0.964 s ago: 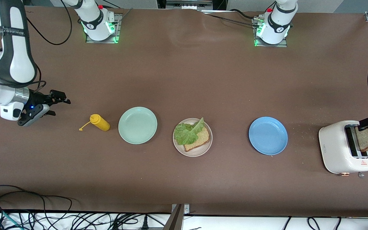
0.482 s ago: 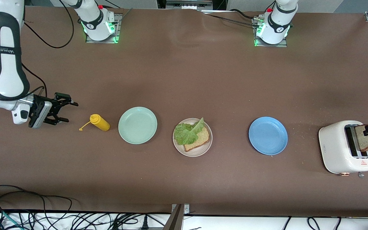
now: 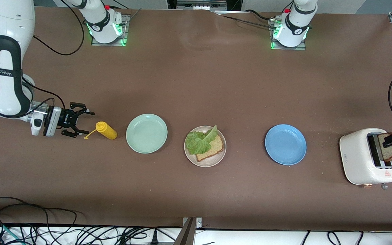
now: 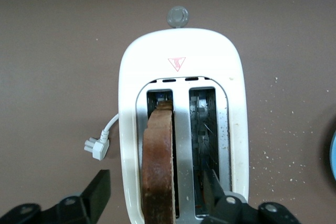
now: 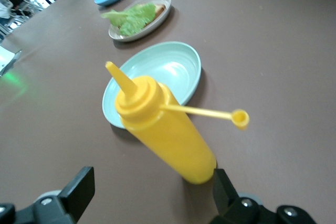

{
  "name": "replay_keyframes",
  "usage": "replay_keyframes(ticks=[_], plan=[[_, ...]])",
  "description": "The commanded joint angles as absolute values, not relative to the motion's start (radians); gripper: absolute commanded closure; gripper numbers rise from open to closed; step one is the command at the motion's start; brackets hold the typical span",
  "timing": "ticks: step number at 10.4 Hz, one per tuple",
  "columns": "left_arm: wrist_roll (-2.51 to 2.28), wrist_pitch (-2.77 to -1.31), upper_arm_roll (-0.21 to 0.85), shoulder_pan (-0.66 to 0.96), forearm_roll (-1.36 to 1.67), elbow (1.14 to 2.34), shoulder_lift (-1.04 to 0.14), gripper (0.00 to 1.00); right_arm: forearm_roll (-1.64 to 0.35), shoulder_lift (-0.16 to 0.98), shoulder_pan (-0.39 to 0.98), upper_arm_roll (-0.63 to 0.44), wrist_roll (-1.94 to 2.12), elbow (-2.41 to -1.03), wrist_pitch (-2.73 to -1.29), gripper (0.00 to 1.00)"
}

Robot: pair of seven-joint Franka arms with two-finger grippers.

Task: Make sandwich on beige plate with both arms
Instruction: 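Lift the mustard with the right gripper while the left gripper lifts toast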

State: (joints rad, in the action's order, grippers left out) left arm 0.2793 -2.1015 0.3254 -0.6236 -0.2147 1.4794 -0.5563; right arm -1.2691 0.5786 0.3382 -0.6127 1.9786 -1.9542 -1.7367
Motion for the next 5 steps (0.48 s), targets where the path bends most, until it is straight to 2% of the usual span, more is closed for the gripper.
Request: replay_keyframes(ticks=[1, 3, 4, 5], plan=[[0.279, -2.120, 0.334, -0.637, -0.219, 1.456, -0.574, 0.57, -1.408, 0.655, 0.325, -0.598, 2.115, -1.936, -1.646, 0.00], [0.282, -2.120, 0.334, -0.637, -0.221, 1.439, -0.575, 0.85, -1.503, 0.696, 0.327, -0.577, 2.234, -1.933, -1.637, 0.00], [0.282, -2.120, 0.334, -0.637, -0.219, 1.437, -0.575, 0.95, -1.522, 0.703, 0.324, -0.565, 2.262, -1.931, -1.637, 0.00], [0.282, -2.120, 0.334, -0.637, -0.221, 1.436, -0.575, 1.00, -1.531, 0.709, 0.324, -0.563, 2.266, -1.928, -1.638, 0.00]])
